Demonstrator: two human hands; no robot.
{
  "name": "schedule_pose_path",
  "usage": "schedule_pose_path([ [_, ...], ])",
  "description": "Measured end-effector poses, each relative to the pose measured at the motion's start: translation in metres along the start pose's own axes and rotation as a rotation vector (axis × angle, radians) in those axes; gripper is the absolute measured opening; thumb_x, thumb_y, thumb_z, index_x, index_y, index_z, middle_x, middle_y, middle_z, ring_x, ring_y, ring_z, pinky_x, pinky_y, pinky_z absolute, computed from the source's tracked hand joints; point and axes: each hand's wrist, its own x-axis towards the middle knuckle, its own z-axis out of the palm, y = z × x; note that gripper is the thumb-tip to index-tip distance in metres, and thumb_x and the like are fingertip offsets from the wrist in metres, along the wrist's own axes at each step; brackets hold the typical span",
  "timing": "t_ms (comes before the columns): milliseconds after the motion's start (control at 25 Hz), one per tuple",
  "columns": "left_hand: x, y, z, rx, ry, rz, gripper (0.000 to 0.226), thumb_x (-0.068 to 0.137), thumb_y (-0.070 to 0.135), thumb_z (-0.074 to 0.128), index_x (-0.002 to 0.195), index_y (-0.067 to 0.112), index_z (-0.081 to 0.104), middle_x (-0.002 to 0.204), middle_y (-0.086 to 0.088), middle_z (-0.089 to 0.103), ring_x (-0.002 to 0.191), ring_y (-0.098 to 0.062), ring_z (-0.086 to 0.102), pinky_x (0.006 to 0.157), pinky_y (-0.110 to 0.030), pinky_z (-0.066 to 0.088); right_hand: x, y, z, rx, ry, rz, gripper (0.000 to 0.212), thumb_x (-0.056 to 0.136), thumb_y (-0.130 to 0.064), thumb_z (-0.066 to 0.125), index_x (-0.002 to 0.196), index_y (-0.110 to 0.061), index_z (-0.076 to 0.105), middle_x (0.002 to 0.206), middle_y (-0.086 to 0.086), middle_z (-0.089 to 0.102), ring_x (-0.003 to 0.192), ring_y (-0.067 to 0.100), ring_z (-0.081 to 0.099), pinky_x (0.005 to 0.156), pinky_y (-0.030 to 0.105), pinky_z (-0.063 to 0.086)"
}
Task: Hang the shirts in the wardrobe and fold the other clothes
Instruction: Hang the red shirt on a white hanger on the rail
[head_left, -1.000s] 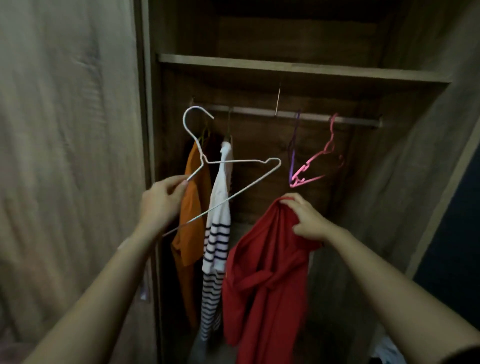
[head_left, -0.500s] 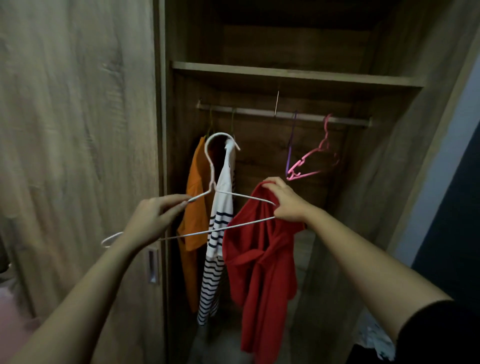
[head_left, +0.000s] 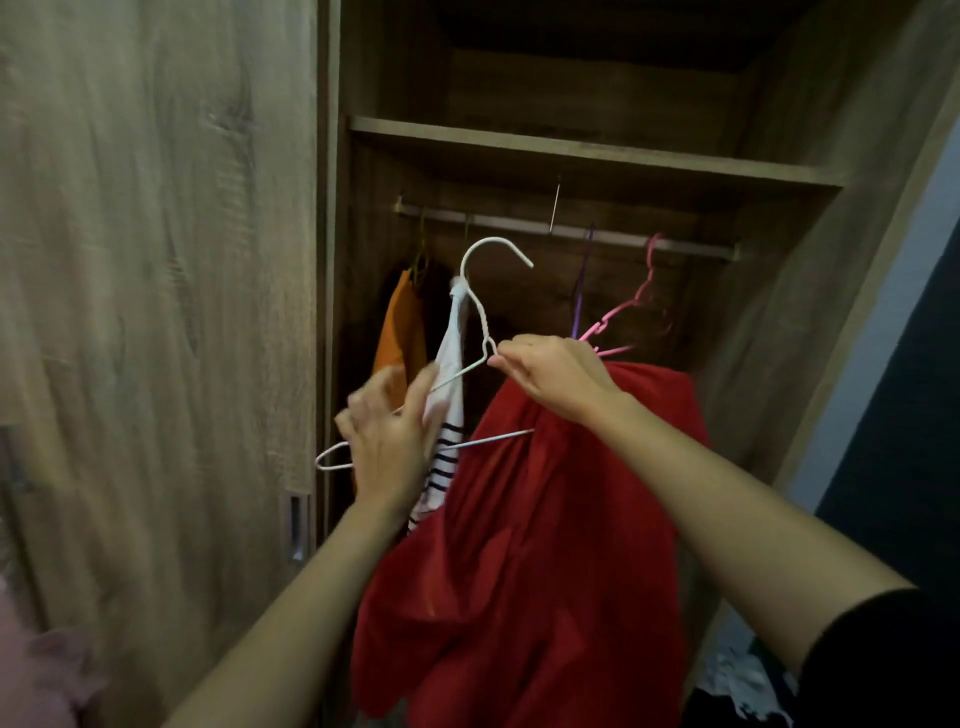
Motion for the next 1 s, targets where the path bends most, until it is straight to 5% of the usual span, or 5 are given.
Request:
schedule_pose_path([
  [320,-0.074,-0.059,0.028,-0.389,-1.152,-0.203,0.035,0.057,0.039,0.058,0.077,0.068,0.059,0.11,0.008,0.056,0.108,-0.006,0.053,0.098,-0.027,0.04,-0.021,0.047,-0.013,-0.055,0.036,0.022,0.042,0.091,-0.051,0.032,0.084,-0.018,0.056,0.085,0.001,0.059,0.074,0.028,0.063,0.049,0.03,0.037],
  [480,-0.004,-0.091,0.023,-0.239,-1.117,-0.399,0.046,0.075,-0.004,0.054,0.081,0.037,0.075,0.09,0.003,0.074,0.09,-0.015,0.066,0.07,-0.012,0.046,-0.068,0.065,0.006,-0.233,0.016,-0.015,0.041,0.087,-0.048,0.035,0.074,-0.018,0.059,0.072,0.001,0.057,0.048,0.025,0.06,0.033,0.025,0.034],
  [680,0.04,-0.005,0.014,0.157,-0.685,-0.304,0.03,0.081,0.017,0.059,0.106,0.002,0.065,0.115,-0.017,0.057,0.101,-0.039,0.059,0.083,-0.04,0.047,-0.065,0.039,0.026,-0.224,0.04,0.231,0.037,0.09,-0.046,0.038,0.079,-0.019,0.061,0.079,0.001,0.06,0.058,0.025,0.065,0.039,0.03,0.043],
  [880,0.005,0.052,0.005,-0.026,-0.355,0.418,0.05,0.08,0.032,0.052,0.128,0.017,0.05,0.107,-0.014,0.06,0.089,-0.033,0.062,0.062,-0.037,0.055,-0.051,0.04,0.006,0.104,0.108,0.556,0.034,0.097,-0.043,0.036,0.097,-0.023,0.064,0.098,-0.003,0.062,0.095,0.025,0.061,0.069,0.035,0.045],
  [1000,0.038,0.022,-0.002,0.015,-0.2,0.191,0.057,0.082,0.052,0.048,0.127,0.016,0.048,0.118,-0.017,0.057,0.105,-0.034,0.054,0.083,-0.044,0.046,-0.054,0.047,-0.001,0.192,0.181,0.473,0.037,0.095,-0.047,0.034,0.092,-0.025,0.063,0.094,-0.006,0.062,0.09,0.022,0.062,0.068,0.035,0.047],
])
